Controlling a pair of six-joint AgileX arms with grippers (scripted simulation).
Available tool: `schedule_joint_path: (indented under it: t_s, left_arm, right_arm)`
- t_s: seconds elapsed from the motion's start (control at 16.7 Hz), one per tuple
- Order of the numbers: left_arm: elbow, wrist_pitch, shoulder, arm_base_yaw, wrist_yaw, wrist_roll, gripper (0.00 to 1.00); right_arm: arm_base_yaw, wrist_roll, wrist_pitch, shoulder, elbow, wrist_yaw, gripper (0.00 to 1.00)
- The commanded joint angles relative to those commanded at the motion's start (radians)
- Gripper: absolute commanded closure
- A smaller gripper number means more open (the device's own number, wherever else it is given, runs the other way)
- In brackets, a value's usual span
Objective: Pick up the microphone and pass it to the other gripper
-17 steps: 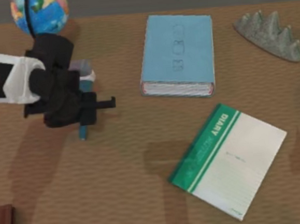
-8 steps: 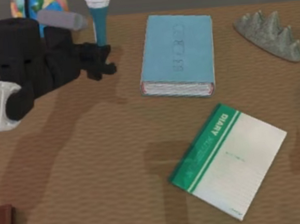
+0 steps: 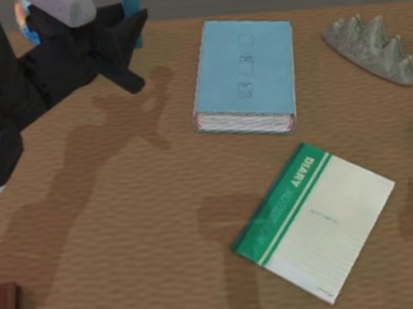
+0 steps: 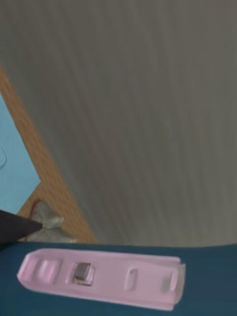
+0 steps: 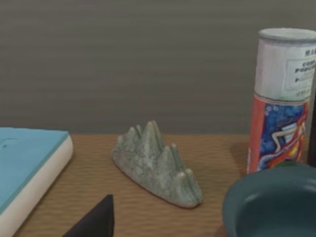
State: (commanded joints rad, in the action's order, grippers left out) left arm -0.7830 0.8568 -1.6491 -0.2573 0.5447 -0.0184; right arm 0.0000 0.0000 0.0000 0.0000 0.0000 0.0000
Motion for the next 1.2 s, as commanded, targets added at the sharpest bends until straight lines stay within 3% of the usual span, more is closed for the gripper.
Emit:
schedule_joint_path:
  t_s: [0.36, 0.54, 0.9, 1.02, 1.2]
  left_arm:
    - [-0.002, 0.003, -0.001, -0.021, -0.018, 0.003, 1.0]
    - [0.014, 0.032, 0.014, -0.106, -0.109, 0.021, 1.0]
    - [0.061, 0.103, 0.064, -0.334, -0.354, 0.073, 1.0]
    - [0.069, 0.115, 0.074, -0.368, -0.389, 0.081, 1.0]
    - [0.07, 0.116, 0.075, -0.37, -0.391, 0.081, 1.0]
  right_arm:
    - [0.0, 0.0, 0.0, 0.0, 0.0, 0.0, 0.0]
    - [0.0, 0.0, 0.0, 0.0, 0.0, 0.0, 0.0]
    - [0.0, 0.0, 0.0, 0.0, 0.0, 0.0, 0.0]
    - [0.0, 0.0, 0.0, 0.0, 0.0, 0.0, 0.0]
    - [0.0, 0.0, 0.0, 0.0, 0.0, 0.0, 0.0]
